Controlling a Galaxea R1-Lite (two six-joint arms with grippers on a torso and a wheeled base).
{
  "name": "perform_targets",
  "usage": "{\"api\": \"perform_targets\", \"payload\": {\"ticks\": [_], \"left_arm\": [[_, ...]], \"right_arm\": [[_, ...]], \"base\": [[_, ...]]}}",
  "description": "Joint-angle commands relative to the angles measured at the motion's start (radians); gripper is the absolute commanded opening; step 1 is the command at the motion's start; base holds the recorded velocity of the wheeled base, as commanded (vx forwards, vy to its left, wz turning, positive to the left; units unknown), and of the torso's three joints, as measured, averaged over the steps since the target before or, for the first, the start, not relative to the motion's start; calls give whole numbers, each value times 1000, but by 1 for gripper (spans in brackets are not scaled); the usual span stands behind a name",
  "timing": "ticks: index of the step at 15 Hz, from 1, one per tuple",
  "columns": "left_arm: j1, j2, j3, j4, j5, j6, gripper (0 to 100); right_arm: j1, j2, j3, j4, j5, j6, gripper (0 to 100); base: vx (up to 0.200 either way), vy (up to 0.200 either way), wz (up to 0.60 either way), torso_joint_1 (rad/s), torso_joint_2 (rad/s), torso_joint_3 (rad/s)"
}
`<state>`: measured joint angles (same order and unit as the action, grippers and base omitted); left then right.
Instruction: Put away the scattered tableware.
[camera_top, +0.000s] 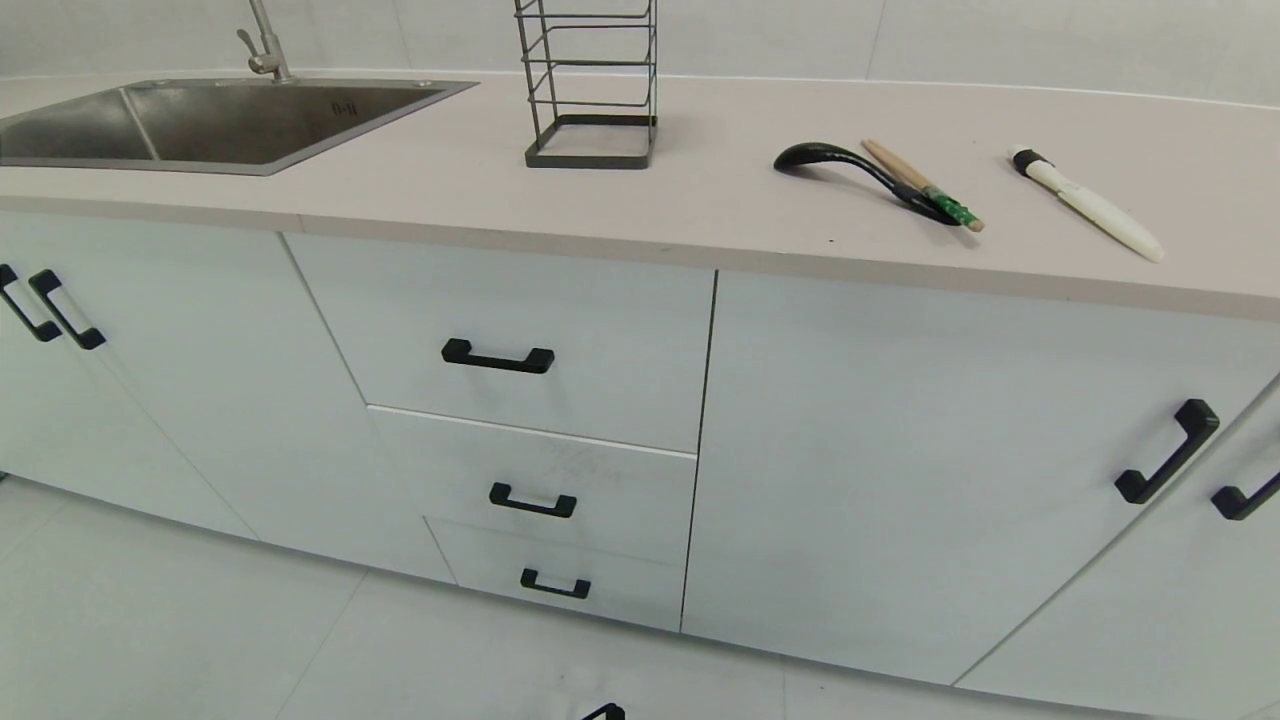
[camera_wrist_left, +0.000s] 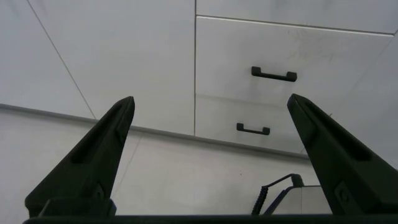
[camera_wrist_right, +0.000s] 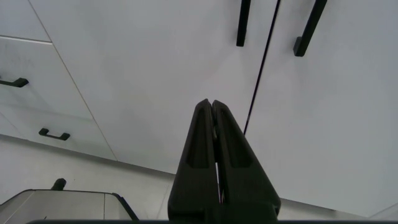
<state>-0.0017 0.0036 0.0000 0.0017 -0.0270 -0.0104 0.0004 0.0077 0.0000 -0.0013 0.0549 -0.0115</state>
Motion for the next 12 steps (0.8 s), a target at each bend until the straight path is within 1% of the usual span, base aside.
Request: {"api": "perform_targets", "payload": {"ticks": [1,5,6,7,8,9,10,11,12], "left_arm": [[0,1,0,0,-1,-2,100],[0,1,0,-2,-7,9,100],[0,1,0,-28,-7,15,100],[0,1,-8,-249,-8,38,100],[-4,10,-2,-335,-33,81,100],[-3,7,-2,-278,-65,95,100],[0,-1,-3,-157,-137,121,100],[-9,18,-9,-95,-217,168,100],[-12,38,-9,-77,-252,191,100]], "right_arm": [[3,2,0,0,0,-1,0],[1,2,0,0,0,-1,0],[1,2,0,0,-1,-1,0],[3,2,0,0,-1,-1,0],[3,2,0,0,0,1,0],[3,0,0,1,-1,1,0],[3,2,0,0,0,1,0],[3,2,0,0,-1,-1,0],[4,2,0,0,-1,-1,0]], "base": [[0,0,0,0,0,0],[0,0,0,0,0,0],[0,0,0,0,0,0],[0,0,0,0,0,0],[0,0,0,0,0,0],[0,0,0,0,0,0],[0,0,0,0,0,0],[0,0,0,0,0,0],[0,0,0,0,0,0]]}}
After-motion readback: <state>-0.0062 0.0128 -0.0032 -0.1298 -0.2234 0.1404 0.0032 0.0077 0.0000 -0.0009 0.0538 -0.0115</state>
